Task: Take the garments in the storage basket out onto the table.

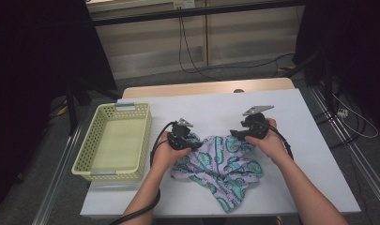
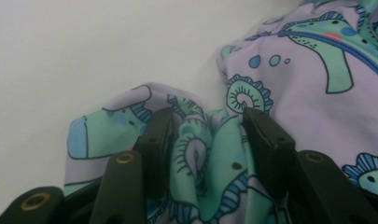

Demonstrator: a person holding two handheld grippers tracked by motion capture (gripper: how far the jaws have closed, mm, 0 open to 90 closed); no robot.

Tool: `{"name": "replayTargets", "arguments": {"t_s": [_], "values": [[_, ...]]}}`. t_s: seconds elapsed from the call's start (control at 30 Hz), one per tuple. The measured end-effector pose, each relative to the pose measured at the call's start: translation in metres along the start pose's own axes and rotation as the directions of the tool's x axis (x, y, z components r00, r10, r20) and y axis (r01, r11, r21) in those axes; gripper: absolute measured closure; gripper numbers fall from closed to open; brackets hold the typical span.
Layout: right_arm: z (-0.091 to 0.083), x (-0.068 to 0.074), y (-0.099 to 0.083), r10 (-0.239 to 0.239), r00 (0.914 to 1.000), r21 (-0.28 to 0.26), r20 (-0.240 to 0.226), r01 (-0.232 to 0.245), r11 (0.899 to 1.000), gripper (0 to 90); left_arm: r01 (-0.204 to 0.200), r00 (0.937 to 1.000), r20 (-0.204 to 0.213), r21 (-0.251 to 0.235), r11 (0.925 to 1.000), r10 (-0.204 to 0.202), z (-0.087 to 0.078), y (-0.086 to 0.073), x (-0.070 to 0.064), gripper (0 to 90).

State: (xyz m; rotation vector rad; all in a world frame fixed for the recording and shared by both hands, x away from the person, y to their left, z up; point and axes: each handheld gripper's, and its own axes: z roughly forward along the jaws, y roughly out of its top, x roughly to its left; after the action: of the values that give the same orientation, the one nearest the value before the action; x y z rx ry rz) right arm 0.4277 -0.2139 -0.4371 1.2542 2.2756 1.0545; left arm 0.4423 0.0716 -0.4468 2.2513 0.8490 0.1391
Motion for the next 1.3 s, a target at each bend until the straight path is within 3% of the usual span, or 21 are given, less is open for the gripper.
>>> {"name": "replayTargets", "arguments": {"t_s": [0.1, 0.23, 0.4, 0.53, 0.57, 0.7, 0.83, 0.9, 1.07, 1.1, 1.2, 1.3], "values": [[0.003, 0.002, -0.016, 0.027, 0.9988, 0.034, -0.041, -0.026, 0.999, 38.1, -0.002, 0.9999, 0.014, 0.003, 1.0, 0.002, -0.001, -0.001, 0.0, 54.1], [-0.005, 0.012, -0.035, -0.007, 0.999, 0.05, -0.045, 0.009, 0.999, 39.5, -0.001, 0.9999, 0.012, 0.003, 1.0, 0.001, 0.0, -0.001, -0.002, 48.8], [-0.014, 0.026, -0.045, -0.057, 0.9945, 0.038, -0.088, 0.06, 0.997, 56.3, -0.009, 0.9999, 0.005, 0.009, 0.9999, 0.009, 0.001, 0.001, -0.005, 42.0], [-0.015, 0.026, -0.048, -0.012, 0.9922, 0.026, -0.124, 0.015, 1.0, 70.1, -0.009, 0.9999, -0.007, 0.013, 0.9999, 0.009, 0.002, 0.002, -0.004, 40.2], [-0.015, 0.026, -0.047, -0.031, 0.9916, 0.022, -0.125, 0.034, 0.999, 74.9, -0.01, 0.9999, -0.006, 0.011, 0.9999, 0.01, 0.002, 0.002, -0.004, 39.2], [-0.019, 0.028, -0.044, -0.089, 0.9916, 0.004, -0.094, 0.089, 0.996, 81.7, -0.011, 0.9999, 0.008, 0.007, 0.9999, 0.011, 0.001, 0.002, -0.002, 37.7], [-0.032, 0.018, -0.034, -0.091, 0.9953, -0.086, -0.032, 0.088, 0.992, 82.6, 0.016, 0.9998, 0.014, -0.018, 0.9997, -0.016, 0.001, 0.003, 0.001, 32.1], [-0.035, 0.012, -0.031, -0.087, 0.9962, -0.119, 0.0, 0.086, 0.989, 82.6, 0.008, 0.9999, 0.008, -0.041, 0.9991, -0.007, -0.001, 0.007, 0.003, 27.5], [-0.029, 0.007, -0.034, -0.094, 0.9946, -0.094, 0.043, 0.098, 0.991, 82.6, 0.013, 0.9999, -0.009, -0.085, 0.9963, -0.014, -0.005, 0.019, 0.011, 19.3], [-0.029, 0.006, -0.034, -0.098, 0.9934, -0.098, 0.059, 0.104, 0.99, 82.6, 0.011, 0.9999, -0.009, -0.084, 0.9964, -0.012, -0.003, 0.021, 0.011, 19.3], [-0.029, 0.003, -0.033, -0.087, 0.9953, -0.112, 0.043, 0.091, 0.99, 82.5, 0.007, 1.0, 0.006, -0.078, 0.997, -0.006, 0.005, 0.026, 0.015, 19.3], [-0.029, 0.002, -0.035, -0.086, 0.9948, -0.091, 0.054, 0.091, 0.992, 82.3, 0.002, 0.9997, 0.024, -0.059, 0.9982, -0.001, 0.016, 0.023, 0.015, 21.2]]}}
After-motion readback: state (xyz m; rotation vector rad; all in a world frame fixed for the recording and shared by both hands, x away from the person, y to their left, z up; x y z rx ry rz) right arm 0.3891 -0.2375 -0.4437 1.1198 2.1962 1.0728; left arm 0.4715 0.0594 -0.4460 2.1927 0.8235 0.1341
